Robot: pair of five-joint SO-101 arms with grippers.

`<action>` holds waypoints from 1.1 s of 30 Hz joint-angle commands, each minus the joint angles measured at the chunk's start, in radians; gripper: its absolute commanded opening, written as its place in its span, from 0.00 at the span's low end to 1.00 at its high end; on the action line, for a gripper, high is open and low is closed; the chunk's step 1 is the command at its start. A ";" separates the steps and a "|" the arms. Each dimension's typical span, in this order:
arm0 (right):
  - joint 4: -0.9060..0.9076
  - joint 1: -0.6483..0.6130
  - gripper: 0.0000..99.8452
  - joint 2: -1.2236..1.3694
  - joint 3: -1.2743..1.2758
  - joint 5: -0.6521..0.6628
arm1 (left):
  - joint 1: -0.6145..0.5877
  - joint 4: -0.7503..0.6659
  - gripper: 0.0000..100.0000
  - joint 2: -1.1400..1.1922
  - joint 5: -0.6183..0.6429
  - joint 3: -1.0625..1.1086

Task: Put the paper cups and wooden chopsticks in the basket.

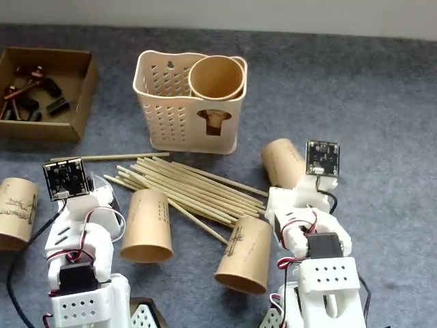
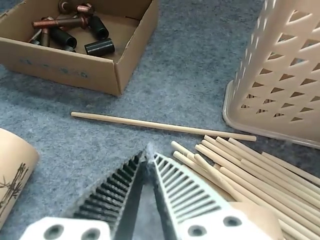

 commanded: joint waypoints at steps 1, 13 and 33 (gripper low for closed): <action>-0.059 -0.005 0.16 0.001 0.016 -0.009 | -0.010 -0.017 0.01 -0.013 0.000 -0.004; -0.143 -0.002 0.03 -0.007 0.056 -0.011 | -0.010 -0.015 0.01 -0.013 0.000 -0.004; 0.171 0.082 0.01 -0.354 -0.062 0.322 | -0.012 -0.018 0.01 -0.013 0.000 -0.004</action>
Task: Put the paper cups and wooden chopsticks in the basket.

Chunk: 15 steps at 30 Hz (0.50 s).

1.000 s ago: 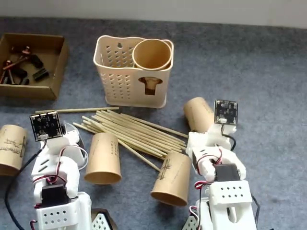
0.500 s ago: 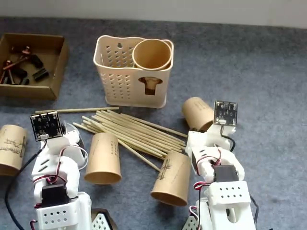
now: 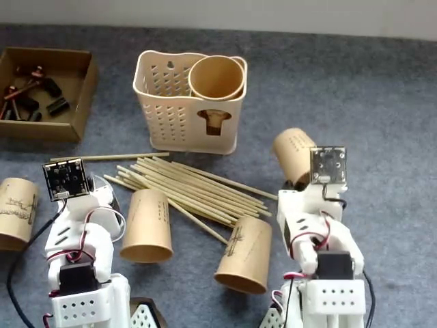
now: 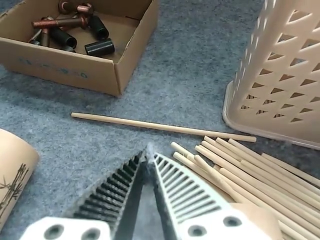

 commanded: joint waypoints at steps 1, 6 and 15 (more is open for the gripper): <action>0.056 0.008 0.01 -0.140 -0.042 0.115 | -0.012 -0.018 0.01 -0.007 0.000 -0.004; 0.154 0.007 0.01 -0.249 -0.114 0.167 | -0.012 -0.018 0.01 -0.007 0.000 -0.004; 0.305 0.002 0.01 -0.128 -0.470 0.227 | -0.012 -0.018 0.01 -0.007 0.000 -0.005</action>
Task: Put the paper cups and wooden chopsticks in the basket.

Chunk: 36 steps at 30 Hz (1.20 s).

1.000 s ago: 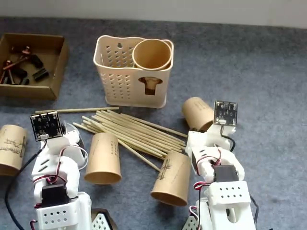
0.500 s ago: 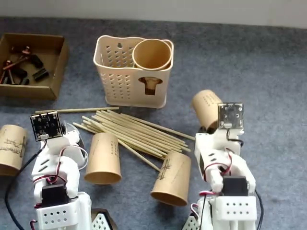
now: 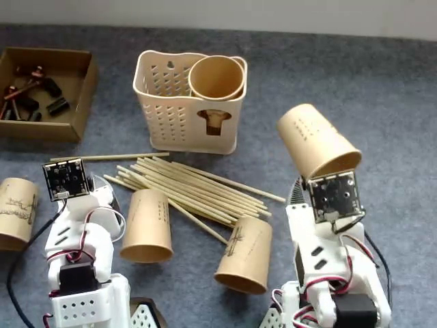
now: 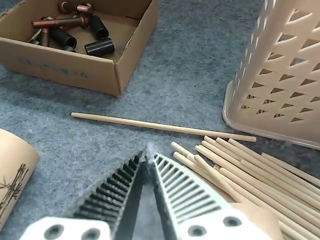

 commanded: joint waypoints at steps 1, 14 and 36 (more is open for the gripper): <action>0.010 0.005 0.01 0.073 -0.156 0.017 | -0.012 -0.018 0.01 -0.007 0.000 -0.007; 0.010 -0.180 0.01 0.513 -0.587 0.068 | -0.012 -0.017 0.01 -0.007 0.000 -0.005; 0.002 -0.303 0.01 1.033 -0.900 0.204 | -0.012 -0.017 0.01 -0.007 0.000 -0.004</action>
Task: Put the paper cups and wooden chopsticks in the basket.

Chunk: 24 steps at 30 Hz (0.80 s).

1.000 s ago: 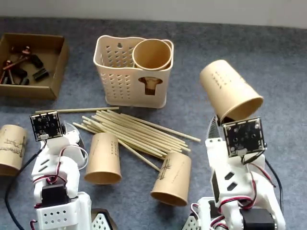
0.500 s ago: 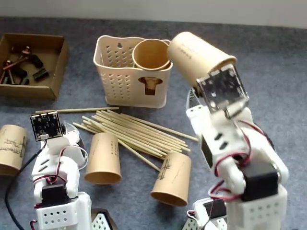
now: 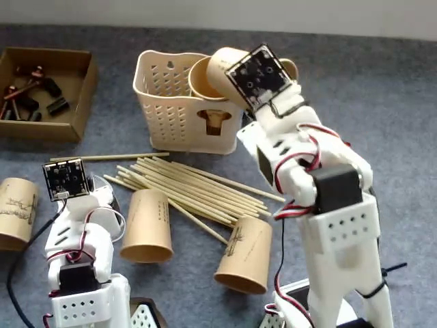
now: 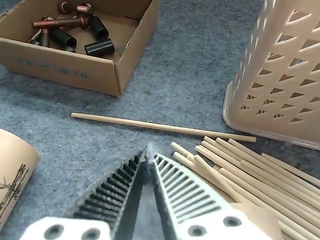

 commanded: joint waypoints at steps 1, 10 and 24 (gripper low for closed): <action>-0.004 -0.005 0.01 0.065 -0.070 0.038 | -0.012 -0.017 0.01 -0.007 0.000 -0.004; 0.002 -0.004 0.01 0.180 -0.153 0.190 | -0.012 -0.018 0.01 -0.007 0.000 -0.004; 0.004 -0.002 0.01 0.186 -0.154 0.419 | -0.010 -0.018 0.01 -0.007 0.000 -0.004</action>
